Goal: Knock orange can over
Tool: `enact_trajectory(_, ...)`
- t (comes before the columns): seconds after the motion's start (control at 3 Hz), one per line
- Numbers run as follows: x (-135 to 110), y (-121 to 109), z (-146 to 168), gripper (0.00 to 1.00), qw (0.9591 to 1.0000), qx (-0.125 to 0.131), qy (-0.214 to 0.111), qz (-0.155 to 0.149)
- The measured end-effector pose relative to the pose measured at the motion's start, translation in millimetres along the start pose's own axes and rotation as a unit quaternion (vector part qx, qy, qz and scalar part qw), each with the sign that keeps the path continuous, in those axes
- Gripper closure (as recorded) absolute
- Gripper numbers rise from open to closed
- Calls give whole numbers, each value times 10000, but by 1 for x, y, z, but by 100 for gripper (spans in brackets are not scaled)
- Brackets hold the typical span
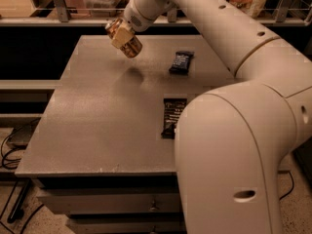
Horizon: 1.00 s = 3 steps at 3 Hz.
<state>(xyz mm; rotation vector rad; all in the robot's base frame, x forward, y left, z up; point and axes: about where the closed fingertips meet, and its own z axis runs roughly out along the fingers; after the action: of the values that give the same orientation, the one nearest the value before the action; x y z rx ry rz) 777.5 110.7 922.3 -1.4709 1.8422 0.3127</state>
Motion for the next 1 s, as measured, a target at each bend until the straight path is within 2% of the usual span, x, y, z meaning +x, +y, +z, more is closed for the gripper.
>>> enact_trajectory(0.33, 23, 20, -1, 35, 9973, -433, 560, -209)
enact_trajectory(0.67, 39, 34, 1, 12, 9937, -759, 784, -257)
enact_trajectory(1.0, 50, 43, 3, 0, 9928, -928, 742, -121)
